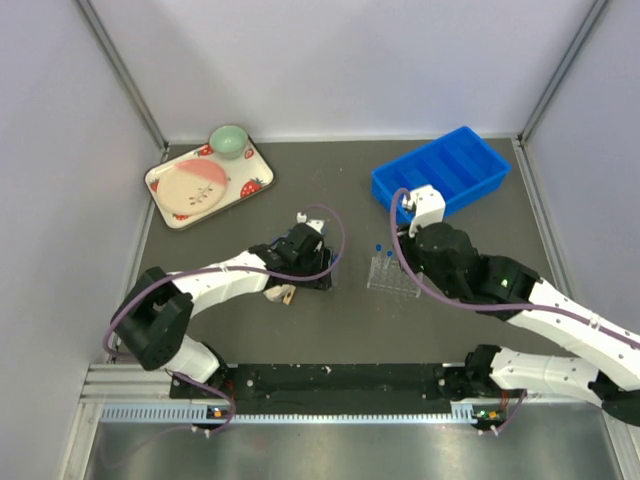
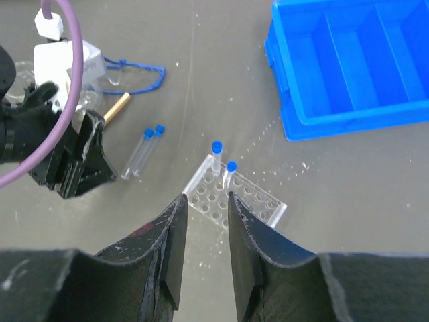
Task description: Organize the chemistry lab equipment
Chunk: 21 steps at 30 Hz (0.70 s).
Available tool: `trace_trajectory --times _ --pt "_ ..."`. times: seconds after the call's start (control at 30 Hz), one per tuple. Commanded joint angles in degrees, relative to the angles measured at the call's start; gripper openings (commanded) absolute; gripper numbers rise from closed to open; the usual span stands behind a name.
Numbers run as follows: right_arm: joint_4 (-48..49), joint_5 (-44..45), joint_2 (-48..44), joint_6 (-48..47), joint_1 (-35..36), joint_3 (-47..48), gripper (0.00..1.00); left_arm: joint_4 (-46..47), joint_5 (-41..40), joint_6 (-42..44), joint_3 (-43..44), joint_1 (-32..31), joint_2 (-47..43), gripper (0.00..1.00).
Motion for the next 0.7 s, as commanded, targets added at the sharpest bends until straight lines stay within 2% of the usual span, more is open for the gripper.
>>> trace_trajectory --times 0.0,0.13,0.67 --pt "-1.33 1.22 -2.66 1.55 0.45 -2.34 0.31 2.49 -3.94 -1.56 4.02 -0.33 3.79 0.61" --pt "-1.33 1.39 -3.63 1.46 0.36 -3.48 0.31 2.49 -4.82 -1.38 5.87 -0.42 7.83 0.56" --pt "-1.15 2.53 -4.25 0.84 0.36 -4.98 0.32 0.03 -8.52 -0.42 12.46 -0.42 14.69 0.54"
